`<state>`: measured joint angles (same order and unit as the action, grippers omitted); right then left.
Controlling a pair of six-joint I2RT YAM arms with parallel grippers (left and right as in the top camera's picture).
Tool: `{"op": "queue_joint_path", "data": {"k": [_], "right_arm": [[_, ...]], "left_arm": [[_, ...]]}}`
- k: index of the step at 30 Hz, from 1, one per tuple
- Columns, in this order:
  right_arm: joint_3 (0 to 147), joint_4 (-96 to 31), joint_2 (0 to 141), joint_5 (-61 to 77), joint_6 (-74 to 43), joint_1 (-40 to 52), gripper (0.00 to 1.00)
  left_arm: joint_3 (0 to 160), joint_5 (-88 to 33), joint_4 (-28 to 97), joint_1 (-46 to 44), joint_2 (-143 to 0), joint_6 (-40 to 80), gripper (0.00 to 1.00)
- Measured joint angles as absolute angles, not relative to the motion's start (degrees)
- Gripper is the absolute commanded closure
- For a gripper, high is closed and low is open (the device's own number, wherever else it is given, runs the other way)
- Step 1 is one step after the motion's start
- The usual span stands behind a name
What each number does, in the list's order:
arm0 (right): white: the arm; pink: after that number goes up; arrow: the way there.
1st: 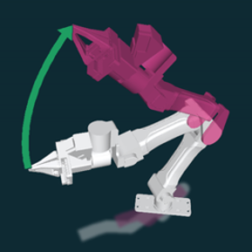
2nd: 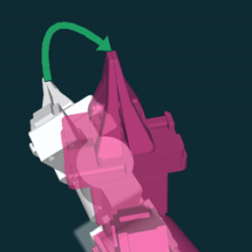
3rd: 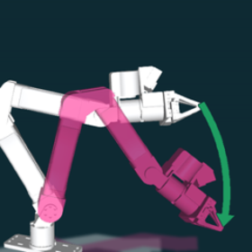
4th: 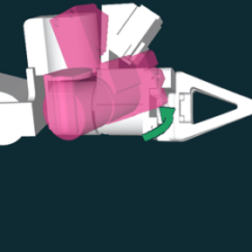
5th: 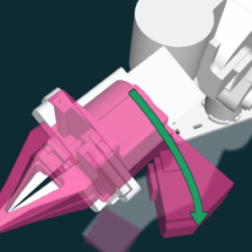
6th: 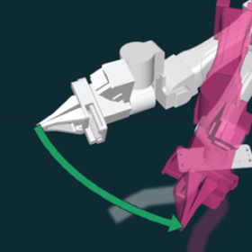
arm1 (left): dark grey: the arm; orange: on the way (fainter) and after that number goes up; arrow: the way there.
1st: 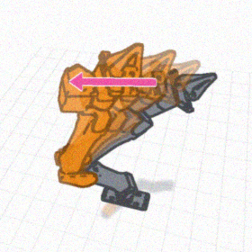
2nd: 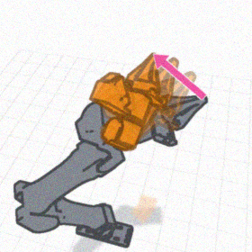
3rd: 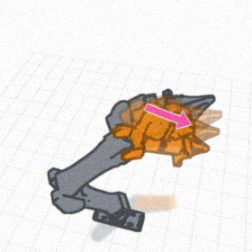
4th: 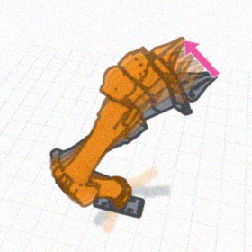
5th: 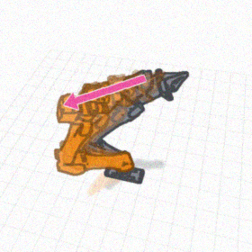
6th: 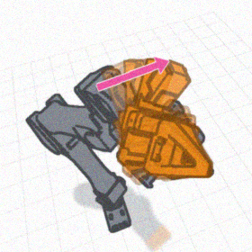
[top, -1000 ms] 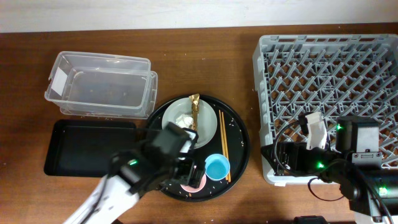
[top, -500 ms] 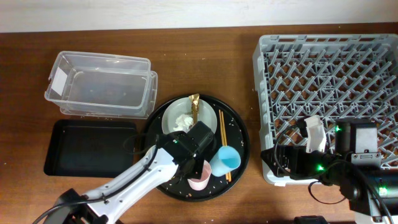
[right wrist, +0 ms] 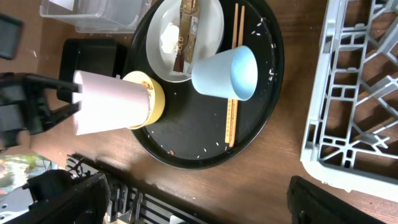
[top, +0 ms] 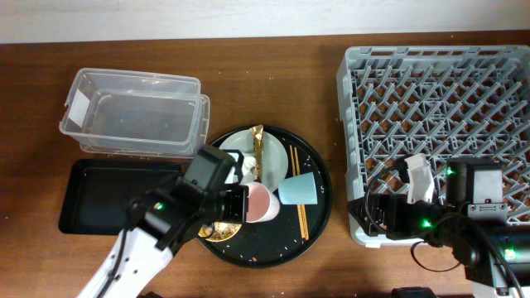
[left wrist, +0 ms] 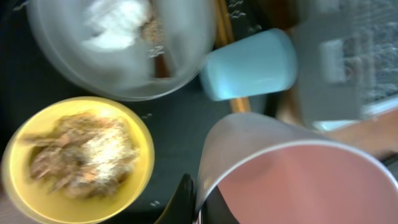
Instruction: Sort waste into correct bins and load items into the dishwasher rack
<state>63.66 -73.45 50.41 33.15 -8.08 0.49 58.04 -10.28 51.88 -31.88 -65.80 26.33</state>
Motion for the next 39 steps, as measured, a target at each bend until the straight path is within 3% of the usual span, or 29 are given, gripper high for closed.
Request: {"op": "queue_joint_path", "data": {"k": [5, 10, 11, 15, 19, 29, 34, 37, 38, 39], "right_arm": [[63.68, -68.75, 50.43, 49.32, 0.45, 0.49, 0.08], [63.77, -64.42, 50.41, 66.46, 8.80, 0.49, 0.08], [63.77, -61.56, 50.41, 70.24, 9.58, 0.49, 0.09], [63.92, -55.90, 50.41, 76.01, 8.62, 0.49, 0.10], [63.92, -52.77, 50.41, 78.02, 4.97, 1.19, 0.11], [63.96, -38.65, 50.54, 67.96, -6.81, 19.00, 0.12], [63.96, -34.68, 54.15, 60.60, -11.16, 28.53, 0.44], [63.99, -33.71, 55.42, 59.81, -12.40, 29.41, 0.49], [63.99, -33.54, 55.33, 59.55, -12.67, 29.41, 0.50], [64.01, -33.36, 55.18, 59.46, -12.93, 29.41, 0.50]], "left_arm": [[58.08, -25.98, 44.88, -26.87, -61.10, 21.76, 1.00], [58.08, -49.63, 36.60, -19.53, -60.97, 17.67, 1.00], [58.11, -58.08, 33.30, -17.32, -60.95, 17.06, 1.00], [58.11, -71.94, 27.09, -14.61, -60.95, 16.49, 1.00], [58.08, -78.54, 24.91, -14.37, -60.95, 16.40, 1.00], [58.11, -81.23, 21.54, -14.37, -60.95, 16.21, 1.00], [58.08, -81.71, 21.41, -14.37, -60.95, 16.21, 1.00], [58.08, -81.91, 21.58, -13.54, -60.97, 15.79, 0.99], [58.08, -81.91, 21.58, -13.52, -60.97, 15.59, 0.92], [58.08, -81.89, 21.52, -13.52, -60.95, 15.57, 0.60]]}}
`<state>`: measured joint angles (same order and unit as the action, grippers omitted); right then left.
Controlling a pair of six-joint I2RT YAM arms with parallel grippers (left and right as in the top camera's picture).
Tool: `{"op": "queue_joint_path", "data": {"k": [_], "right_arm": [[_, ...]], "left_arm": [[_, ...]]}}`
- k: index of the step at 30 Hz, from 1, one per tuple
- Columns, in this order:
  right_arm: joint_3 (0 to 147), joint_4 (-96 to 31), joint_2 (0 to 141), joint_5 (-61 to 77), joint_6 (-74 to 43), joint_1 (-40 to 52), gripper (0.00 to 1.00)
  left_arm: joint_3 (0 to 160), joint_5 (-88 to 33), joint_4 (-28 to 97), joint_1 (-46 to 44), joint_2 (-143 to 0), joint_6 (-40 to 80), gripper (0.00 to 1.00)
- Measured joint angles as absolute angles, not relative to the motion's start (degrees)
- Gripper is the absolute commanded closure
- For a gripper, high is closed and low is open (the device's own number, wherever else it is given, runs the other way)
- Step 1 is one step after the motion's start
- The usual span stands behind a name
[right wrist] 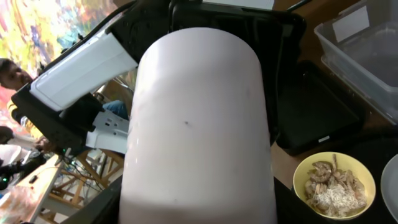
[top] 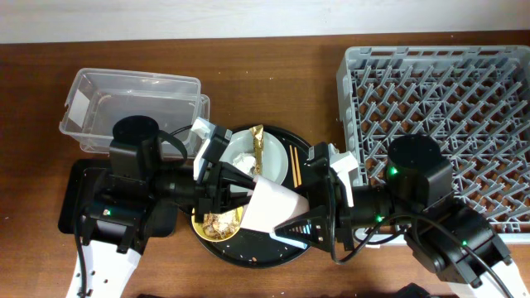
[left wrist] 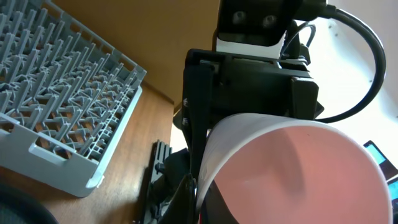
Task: Sort waste into correct bins and load items into the dishwasher rack
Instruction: 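Carry the pink cup with the right gripper into the dish rack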
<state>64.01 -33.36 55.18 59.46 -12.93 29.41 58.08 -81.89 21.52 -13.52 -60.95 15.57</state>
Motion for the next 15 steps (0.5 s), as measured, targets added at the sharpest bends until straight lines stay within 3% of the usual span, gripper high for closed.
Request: {"op": "queue_joint_path", "data": {"k": [1, 2, 3, 8, 15], "right_arm": [[64.01, -33.30, 55.00, 59.31, -13.10, 29.30, 0.50], [64.01, -33.26, 54.65, 58.46, -13.06, 29.06, 0.50], [64.01, -33.30, 54.30, 58.02, -13.08, 28.77, 0.50], [64.51, -45.82, 47.09, 50.22, -12.93, 21.56, 0.50], [69.10, -70.19, 45.87, 17.50, -17.02, -2.52, 0.50]], "left_arm": [[58.08, -81.87, 21.37, -13.52, -60.97, 15.42, 0.45], [58.08, -81.65, 21.28, -13.63, -60.95, 15.42, 0.08], [58.08, -81.60, 21.34, -13.76, -60.95, 15.42, 0.01], [58.08, -77.25, 21.47, -13.69, -61.10, 15.73, 0.01], [58.11, -71.48, 23.99, -13.91, -60.97, 15.64, 0.01]]}}
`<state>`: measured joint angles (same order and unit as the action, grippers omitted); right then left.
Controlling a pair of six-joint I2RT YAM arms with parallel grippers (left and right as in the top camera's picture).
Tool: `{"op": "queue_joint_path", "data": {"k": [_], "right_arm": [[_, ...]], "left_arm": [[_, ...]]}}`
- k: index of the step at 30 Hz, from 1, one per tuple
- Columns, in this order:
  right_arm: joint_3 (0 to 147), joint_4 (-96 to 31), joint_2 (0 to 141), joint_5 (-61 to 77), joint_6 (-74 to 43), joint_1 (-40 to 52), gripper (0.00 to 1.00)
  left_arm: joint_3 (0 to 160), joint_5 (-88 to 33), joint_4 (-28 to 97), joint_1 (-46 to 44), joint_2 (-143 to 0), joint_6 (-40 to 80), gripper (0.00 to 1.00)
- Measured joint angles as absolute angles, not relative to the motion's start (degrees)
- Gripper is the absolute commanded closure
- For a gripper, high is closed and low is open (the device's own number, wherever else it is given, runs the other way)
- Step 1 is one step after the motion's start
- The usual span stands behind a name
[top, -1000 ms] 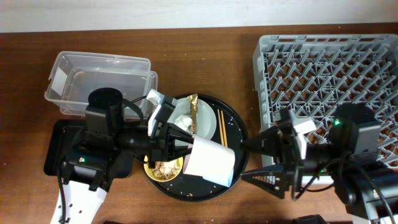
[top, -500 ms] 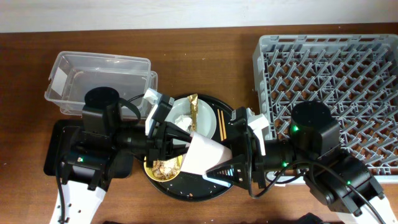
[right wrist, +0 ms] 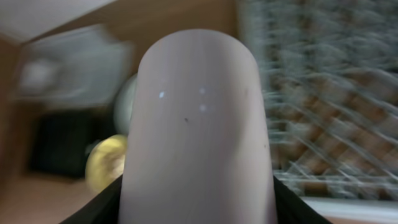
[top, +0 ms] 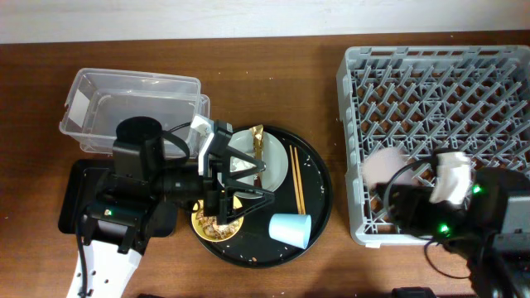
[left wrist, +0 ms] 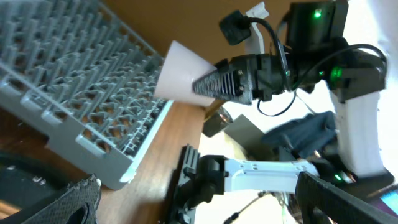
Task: Sort waste into correct bins and load items into the dishwasher rack
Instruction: 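Carry the pink cup with the right gripper into the dish rack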
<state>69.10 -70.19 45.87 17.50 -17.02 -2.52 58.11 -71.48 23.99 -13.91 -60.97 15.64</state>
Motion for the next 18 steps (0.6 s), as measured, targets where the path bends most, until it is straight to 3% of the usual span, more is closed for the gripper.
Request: {"op": "queue_joint_path", "data": {"k": [5, 13, 18], "right_arm": [[69.80, -74.48, 57.21, 11.49, -17.96, -18.98, 0.50], [69.97, -74.94, 88.09, 17.32, -15.57, -22.22, 0.52], [69.97, -73.41, 93.58, 18.13, -14.63, -22.28, 0.20]], "left_arm": [[58.22, -65.01, 30.61, -13.91, -60.97, 15.55, 0.01], [58.26, -58.06, 35.33, -13.91, -60.97, 14.28, 0.01], [58.26, -56.25, 35.81, -13.91, -60.95, 14.28, 0.01]]}}
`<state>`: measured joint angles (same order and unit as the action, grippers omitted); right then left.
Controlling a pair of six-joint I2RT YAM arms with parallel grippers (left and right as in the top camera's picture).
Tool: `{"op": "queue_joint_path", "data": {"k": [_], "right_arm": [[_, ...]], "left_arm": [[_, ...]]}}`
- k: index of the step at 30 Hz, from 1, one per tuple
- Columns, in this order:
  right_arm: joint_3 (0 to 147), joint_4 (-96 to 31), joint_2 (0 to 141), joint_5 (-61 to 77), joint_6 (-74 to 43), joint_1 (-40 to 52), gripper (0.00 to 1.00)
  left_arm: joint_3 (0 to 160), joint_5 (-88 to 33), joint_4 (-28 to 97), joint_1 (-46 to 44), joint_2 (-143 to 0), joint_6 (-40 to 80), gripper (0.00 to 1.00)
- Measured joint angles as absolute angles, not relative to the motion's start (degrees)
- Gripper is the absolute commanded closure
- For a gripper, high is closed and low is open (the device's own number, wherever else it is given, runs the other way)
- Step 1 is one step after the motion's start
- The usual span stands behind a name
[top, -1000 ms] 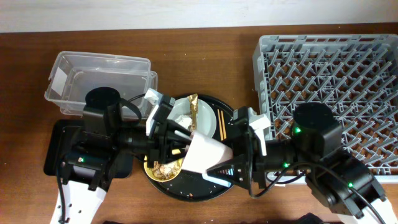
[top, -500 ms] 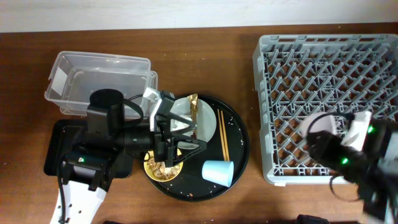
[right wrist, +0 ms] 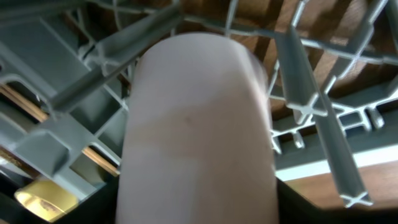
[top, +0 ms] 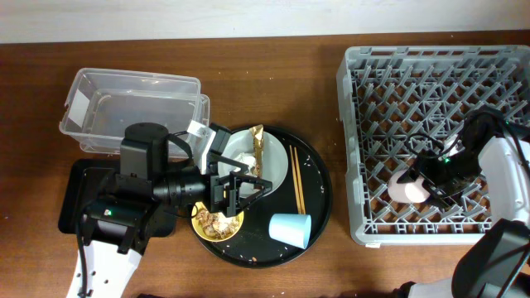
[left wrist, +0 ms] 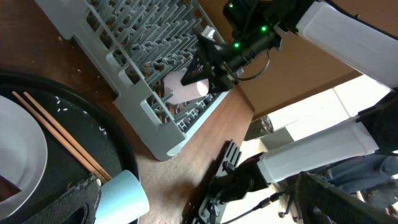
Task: Sort waste into correct bins and load items into the dishwasher rack
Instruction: 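Carry the pink cup with the right gripper into the dish rack, then grasp the blue cup with the left gripper and lift it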
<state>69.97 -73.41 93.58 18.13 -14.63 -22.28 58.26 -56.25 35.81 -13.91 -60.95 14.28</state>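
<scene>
The pink cup [top: 405, 189] lies on its side low among the tines of the grey dishwasher rack [top: 439, 74], near its front left corner. My right gripper [top: 424, 182] is shut on it; in the right wrist view the pink cup [right wrist: 199, 130] fills the frame between rack bars. My left gripper [top: 240, 192] stands open with nothing in it over the black round tray [top: 319, 211]. On the tray are a blue cup [top: 290, 229] on its side, a yellow bowl [top: 217, 222] of food scraps, a white plate [top: 277, 170] with a wrapper and tissue, and chopsticks [top: 296, 186].
A clear plastic bin [top: 137, 112] stands at the back left and a black bin [top: 83, 194] in front of it, partly under my left arm. The rack fills the right side of the table.
My right gripper has moved right and down, and the pink cup it holds has gone from above the rack's front left to low among the tines. My left gripper stays open over the tray.
My left gripper held the pink cup over the tray while the right arm waited by the rack. Then both grippers met at the cup. Then the left was open and the right held the cup by the rack, now inside it. The blue cup shifted to the tray's front.
</scene>
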Motion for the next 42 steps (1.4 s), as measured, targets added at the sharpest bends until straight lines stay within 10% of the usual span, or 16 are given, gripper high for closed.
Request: {"op": "queue_joint_path", "data": {"k": [12, 20, 29, 42], "right_arm": [[79.75, -80.01, 69.23, 18.65, -13.04, -10.68, 0.19], [79.77, -81.17, 63.16, 18.96, -16.10, -4.58, 0.19], [79.77, -81.93, 63.40, 18.65, -16.29, -4.49, 0.18], [79.77, -82.78, 63.40, 17.87, -15.16, -4.49, 0.17]], "left_arm": [[58.30, -45.69, 40.21, -20.03, -60.95, 12.29, 0.09], [58.59, -2.87, 40.53, -55.88, -73.10, 13.30, 0.23], [72.07, 20.67, 44.16, -72.36, -97.65, 16.03, 0.33], [74.78, 33.61, 52.40, -74.24, -106.39, 25.19, 0.58]]}}
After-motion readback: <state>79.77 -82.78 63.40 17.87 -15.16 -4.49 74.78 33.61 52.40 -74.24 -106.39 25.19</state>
